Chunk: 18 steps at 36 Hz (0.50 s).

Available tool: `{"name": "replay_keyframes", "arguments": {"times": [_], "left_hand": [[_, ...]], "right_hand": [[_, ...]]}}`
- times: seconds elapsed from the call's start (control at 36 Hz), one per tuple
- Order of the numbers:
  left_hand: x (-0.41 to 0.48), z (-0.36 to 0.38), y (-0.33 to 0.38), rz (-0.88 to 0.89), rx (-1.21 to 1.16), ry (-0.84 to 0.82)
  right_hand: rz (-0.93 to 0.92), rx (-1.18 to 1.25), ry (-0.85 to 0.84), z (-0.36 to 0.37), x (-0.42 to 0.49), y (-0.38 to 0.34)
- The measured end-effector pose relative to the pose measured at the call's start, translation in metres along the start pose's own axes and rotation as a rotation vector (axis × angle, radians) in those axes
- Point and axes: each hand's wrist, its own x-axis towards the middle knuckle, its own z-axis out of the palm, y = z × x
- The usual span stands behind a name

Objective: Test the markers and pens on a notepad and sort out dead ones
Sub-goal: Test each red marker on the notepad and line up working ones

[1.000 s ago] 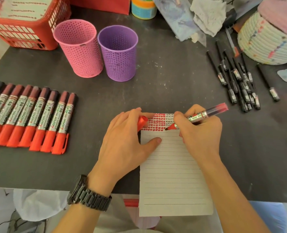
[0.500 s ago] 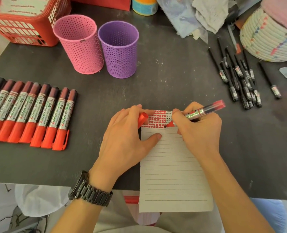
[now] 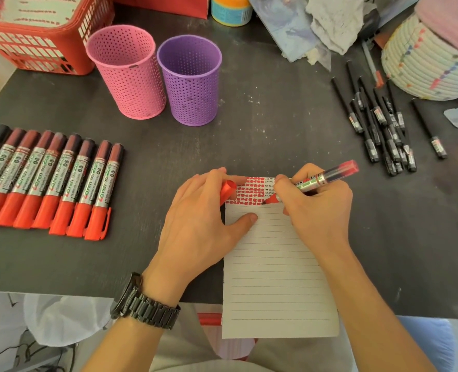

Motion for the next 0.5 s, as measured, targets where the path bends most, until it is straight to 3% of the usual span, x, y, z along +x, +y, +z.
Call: {"name": "replay_keyframes", "arguments": {"times": [0.5], "left_hand": [[0.0002,0.0009,0.0005,0.003,0.006,0.011]], "right_hand": [[-0.007,0.017,0.003,0.0,0.0001,0.0019]]}}
